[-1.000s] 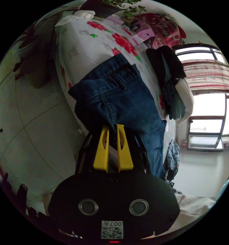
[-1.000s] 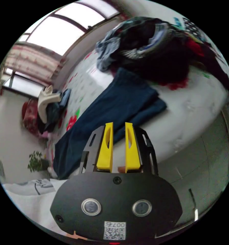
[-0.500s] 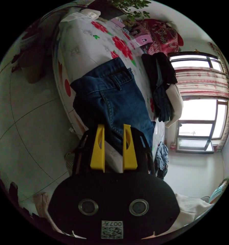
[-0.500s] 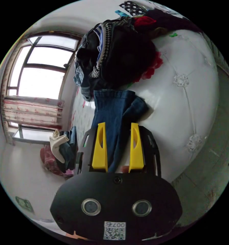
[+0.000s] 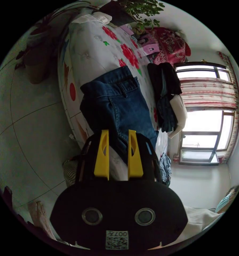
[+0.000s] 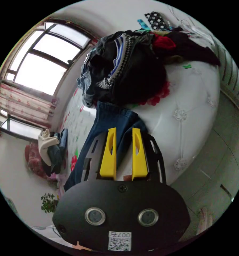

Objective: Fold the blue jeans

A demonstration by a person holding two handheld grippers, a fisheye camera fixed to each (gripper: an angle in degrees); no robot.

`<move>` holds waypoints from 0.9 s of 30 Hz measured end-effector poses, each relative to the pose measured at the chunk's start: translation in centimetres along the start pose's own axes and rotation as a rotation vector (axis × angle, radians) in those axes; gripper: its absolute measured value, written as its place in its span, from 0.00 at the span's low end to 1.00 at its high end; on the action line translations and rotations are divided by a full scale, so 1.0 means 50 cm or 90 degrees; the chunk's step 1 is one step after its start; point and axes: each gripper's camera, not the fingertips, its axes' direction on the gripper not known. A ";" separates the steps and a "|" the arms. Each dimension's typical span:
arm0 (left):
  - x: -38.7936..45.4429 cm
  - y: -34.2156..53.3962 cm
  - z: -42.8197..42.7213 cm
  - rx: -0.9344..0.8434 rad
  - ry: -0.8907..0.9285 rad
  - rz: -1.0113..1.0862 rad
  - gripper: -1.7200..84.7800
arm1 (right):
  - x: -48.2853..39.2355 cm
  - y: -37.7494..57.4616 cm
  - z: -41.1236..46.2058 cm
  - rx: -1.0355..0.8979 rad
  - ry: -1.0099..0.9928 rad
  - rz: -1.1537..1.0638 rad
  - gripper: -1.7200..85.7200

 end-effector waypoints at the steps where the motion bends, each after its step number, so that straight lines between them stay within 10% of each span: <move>1: 0.007 -0.006 0.008 -0.003 -0.006 0.000 0.14 | 0.000 -0.012 0.006 -0.013 -0.011 -0.006 0.09; 17: 0.074 -0.100 0.041 -0.066 -0.152 0.052 0.01 | -0.034 -0.041 -0.114 0.018 -0.061 -0.145 0.02; 27: 0.042 -0.129 0.027 -0.081 -0.127 0.044 0.01 | 0.133 -0.020 -0.038 -0.063 -0.048 0.024 0.06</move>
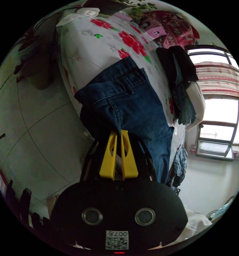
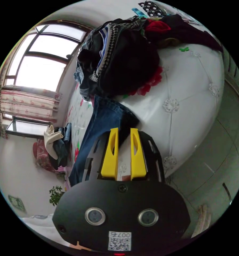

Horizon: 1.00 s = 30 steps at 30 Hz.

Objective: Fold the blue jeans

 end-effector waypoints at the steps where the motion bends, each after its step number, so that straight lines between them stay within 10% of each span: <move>1: -0.002 -0.001 -0.003 0.003 -0.002 0.002 0.01 | 0.006 0.007 -0.001 0.001 -0.003 0.015 0.07; 15: -0.115 0.064 -0.089 0.143 0.146 -0.066 0.15 | -0.050 -0.013 0.095 0.018 -0.172 0.095 0.06; 24: -0.188 0.025 -0.108 0.196 0.182 -0.084 0.20 | -0.592 0.231 0.181 -0.155 -0.205 -0.630 0.06; 30: -0.232 -0.032 -0.060 0.169 0.160 -0.125 0.18 | -0.674 0.589 0.432 -0.555 -0.176 -0.881 0.07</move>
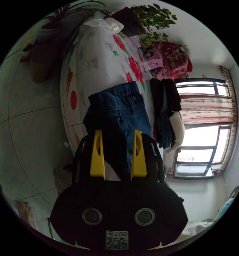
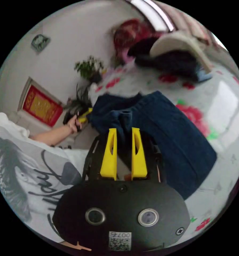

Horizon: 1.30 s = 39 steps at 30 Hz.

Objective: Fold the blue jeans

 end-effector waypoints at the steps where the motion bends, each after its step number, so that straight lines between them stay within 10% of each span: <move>1: -0.010 -0.007 -0.001 0.000 -0.001 -0.010 0.17 | -0.002 -0.008 0.065 -0.082 -0.019 0.005 0.06; 32: -0.279 0.007 0.082 0.068 0.105 -0.166 0.28 | 0.157 0.103 0.054 0.069 -0.076 0.278 0.02; 39: -0.193 0.017 0.126 0.078 0.054 -0.051 0.12 | 0.170 0.076 0.037 0.075 -0.056 0.278 0.03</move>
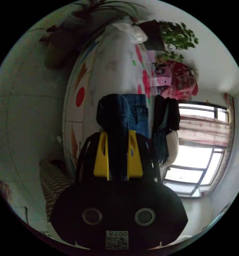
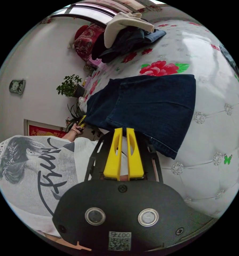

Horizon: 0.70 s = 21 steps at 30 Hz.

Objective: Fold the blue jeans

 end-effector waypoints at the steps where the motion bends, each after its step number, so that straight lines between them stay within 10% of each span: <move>1: 0.039 0.009 0.002 -0.003 0.015 0.059 0.11 | 0.002 -0.005 -0.005 0.007 0.000 0.004 0.03; 12: 0.565 0.485 0.256 -0.388 0.240 0.881 0.09 | 0.041 -0.024 -0.096 0.132 -0.016 0.064 0.06; 16: 0.491 0.765 0.459 -0.726 0.267 0.887 0.12 | 0.075 -0.006 -0.134 0.190 -0.013 0.120 0.08; 21: 0.391 0.825 0.571 -0.793 0.174 0.840 0.12 | 0.118 0.026 -0.161 0.228 -0.032 0.193 0.10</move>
